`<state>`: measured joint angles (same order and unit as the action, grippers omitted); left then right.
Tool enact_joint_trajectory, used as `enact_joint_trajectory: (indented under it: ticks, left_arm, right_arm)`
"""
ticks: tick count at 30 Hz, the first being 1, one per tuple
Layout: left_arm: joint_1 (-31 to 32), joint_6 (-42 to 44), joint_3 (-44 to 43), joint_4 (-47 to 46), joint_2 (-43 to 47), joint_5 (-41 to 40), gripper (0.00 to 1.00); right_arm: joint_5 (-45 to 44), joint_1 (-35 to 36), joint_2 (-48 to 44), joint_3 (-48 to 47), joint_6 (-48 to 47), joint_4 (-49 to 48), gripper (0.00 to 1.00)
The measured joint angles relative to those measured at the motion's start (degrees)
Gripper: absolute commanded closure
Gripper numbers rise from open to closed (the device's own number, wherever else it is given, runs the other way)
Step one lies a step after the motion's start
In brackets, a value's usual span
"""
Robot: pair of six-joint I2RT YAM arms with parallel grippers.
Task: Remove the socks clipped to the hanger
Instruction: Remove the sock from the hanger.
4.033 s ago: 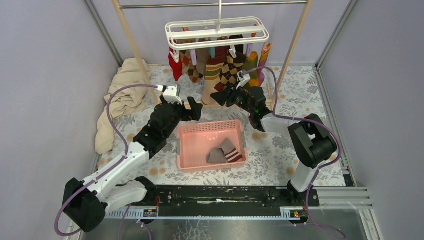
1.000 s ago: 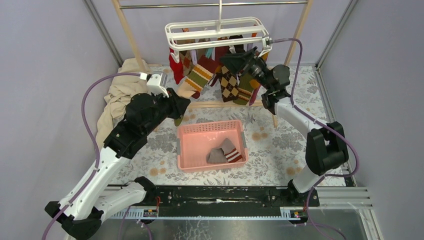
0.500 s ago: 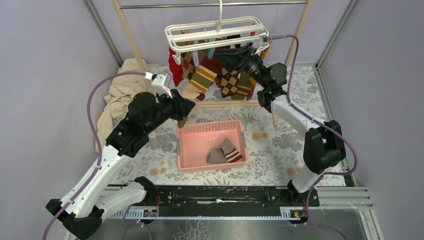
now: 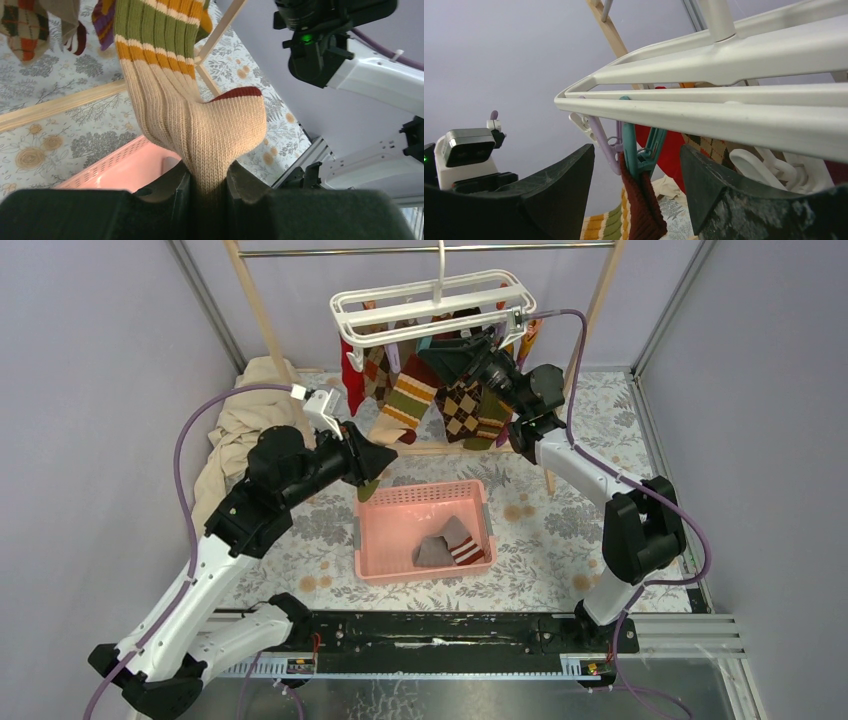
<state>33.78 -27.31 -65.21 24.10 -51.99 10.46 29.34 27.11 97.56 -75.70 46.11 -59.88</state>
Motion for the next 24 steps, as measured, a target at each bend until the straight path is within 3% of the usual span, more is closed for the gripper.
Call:
enact_joint_trajectory:
  ticks: [16, 24]
  left_arm:
    - [0.0, -1.51, -1.62, -0.04, 0.96, 4.35, 0.71]
    - [0.0, -1.55, -1.62, -0.02, 0.96, 4.81, 0.71]
  right_arm:
    - [0.11, 0.0, 3.85, -2.32, 2.01, -3.06, 0.4]
    - [0.17, 0.0, 5.42, -4.74, 4.11, -5.77, 0.52]
